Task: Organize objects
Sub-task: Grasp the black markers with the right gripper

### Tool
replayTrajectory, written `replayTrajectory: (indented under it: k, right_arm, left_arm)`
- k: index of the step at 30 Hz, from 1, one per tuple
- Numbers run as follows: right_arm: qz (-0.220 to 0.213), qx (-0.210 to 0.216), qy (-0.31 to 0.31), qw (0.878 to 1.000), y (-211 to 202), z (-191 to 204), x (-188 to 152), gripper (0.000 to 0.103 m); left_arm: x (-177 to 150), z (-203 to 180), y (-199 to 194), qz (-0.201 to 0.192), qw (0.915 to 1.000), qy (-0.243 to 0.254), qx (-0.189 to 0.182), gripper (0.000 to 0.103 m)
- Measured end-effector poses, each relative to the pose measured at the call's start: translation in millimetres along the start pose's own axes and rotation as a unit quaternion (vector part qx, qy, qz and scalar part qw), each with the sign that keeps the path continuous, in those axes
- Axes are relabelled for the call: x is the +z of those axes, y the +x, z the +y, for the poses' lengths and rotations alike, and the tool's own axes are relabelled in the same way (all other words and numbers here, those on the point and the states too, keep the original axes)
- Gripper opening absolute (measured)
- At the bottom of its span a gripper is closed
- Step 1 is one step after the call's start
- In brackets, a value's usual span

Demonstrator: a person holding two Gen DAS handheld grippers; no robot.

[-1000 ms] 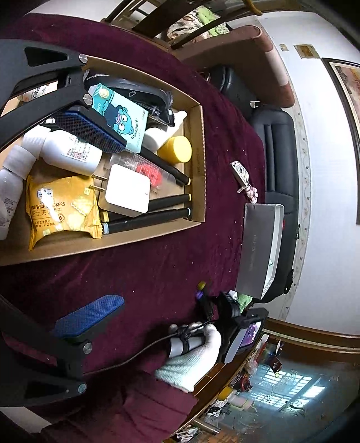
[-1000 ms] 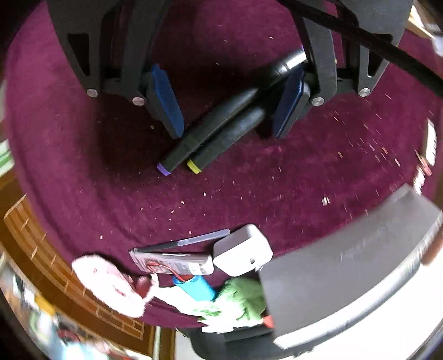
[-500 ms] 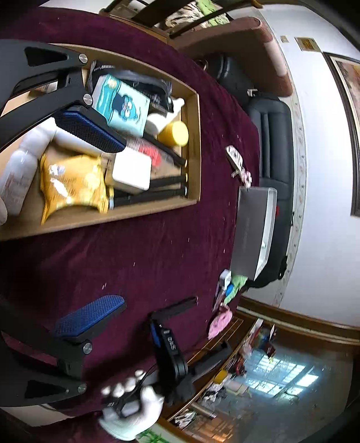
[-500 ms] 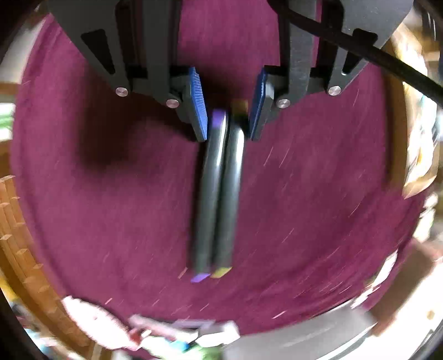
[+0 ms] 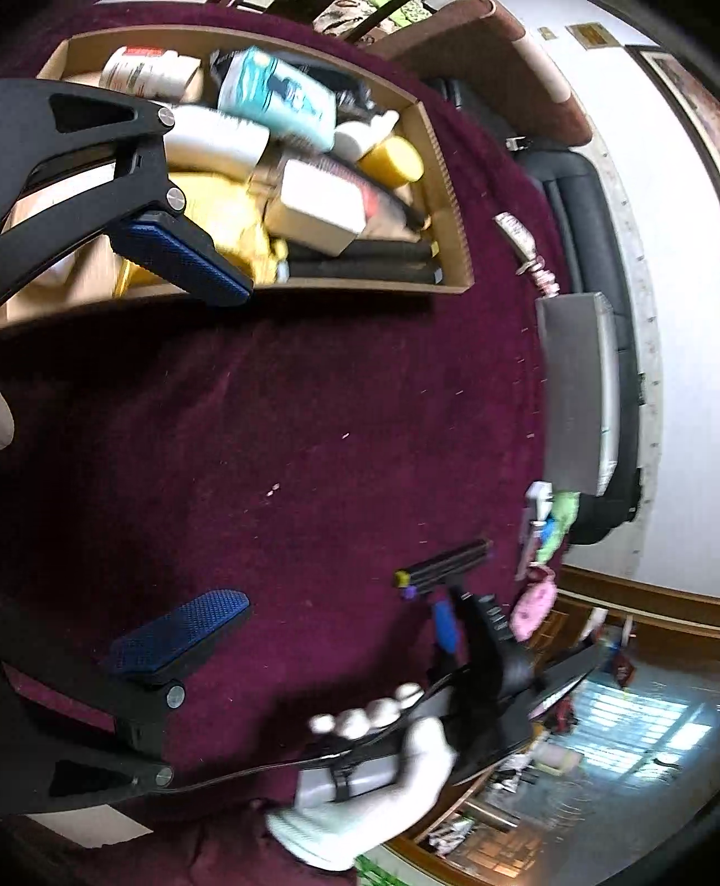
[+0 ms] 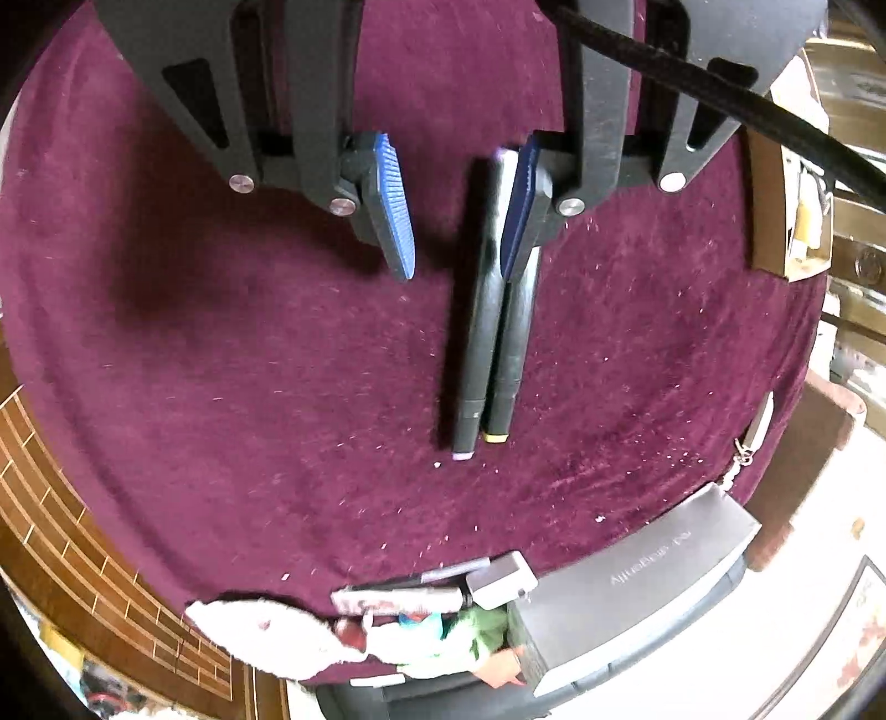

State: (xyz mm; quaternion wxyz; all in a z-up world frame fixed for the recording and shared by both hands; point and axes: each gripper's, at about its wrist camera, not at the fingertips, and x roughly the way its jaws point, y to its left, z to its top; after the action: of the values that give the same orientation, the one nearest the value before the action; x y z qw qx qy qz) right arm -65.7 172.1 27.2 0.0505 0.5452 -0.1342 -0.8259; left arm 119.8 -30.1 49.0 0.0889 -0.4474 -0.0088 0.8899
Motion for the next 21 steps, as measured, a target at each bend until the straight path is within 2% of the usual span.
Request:
replayTrajectory:
  k: [3, 7, 12, 14, 16, 21]
  right_arm:
    - [0.000, -0.008, 0.002, 1.000, 10.1, 2.1, 4.9, 0.030]
    - [-0.001, -0.053, -0.020, 0.998, 18.2, 13.1, 11.1, 0.028]
    - [-0.006, -0.089, -0.045, 0.995, 22.8, 21.4, 14.5, 0.027]
    - [-0.009, -0.098, -0.053, 0.994, 24.1, 24.2, 13.9, 0.027]
    - [-0.011, -0.110, -0.058, 0.992, 23.3, 24.1, 12.6, 0.013]
    - [-0.009, -0.103, -0.047, 0.994, 15.5, 9.0, 8.1, 0.012]
  left_arm:
    - [-1.7, -8.6, 16.4, 0.023, 0.9997, 0.002, -0.002, 0.101]
    - [-1.9, -18.6, 31.4, 0.038, 0.9992, 0.013, -0.004, 0.101]
    - [-7.2, -28.6, 44.6, 0.059, 0.9980, 0.020, -0.008, 0.101]
    - [-9.4, -31.9, 47.6, 0.059, 0.9979, 0.028, 0.007, 0.101]
    - [-11.2, -32.1, 48.6, 0.060, 0.9975, 0.031, 0.018, 0.101]
    - [-18.0, -37.2, 48.1, 0.060, 0.9964, 0.042, 0.044, 0.101]
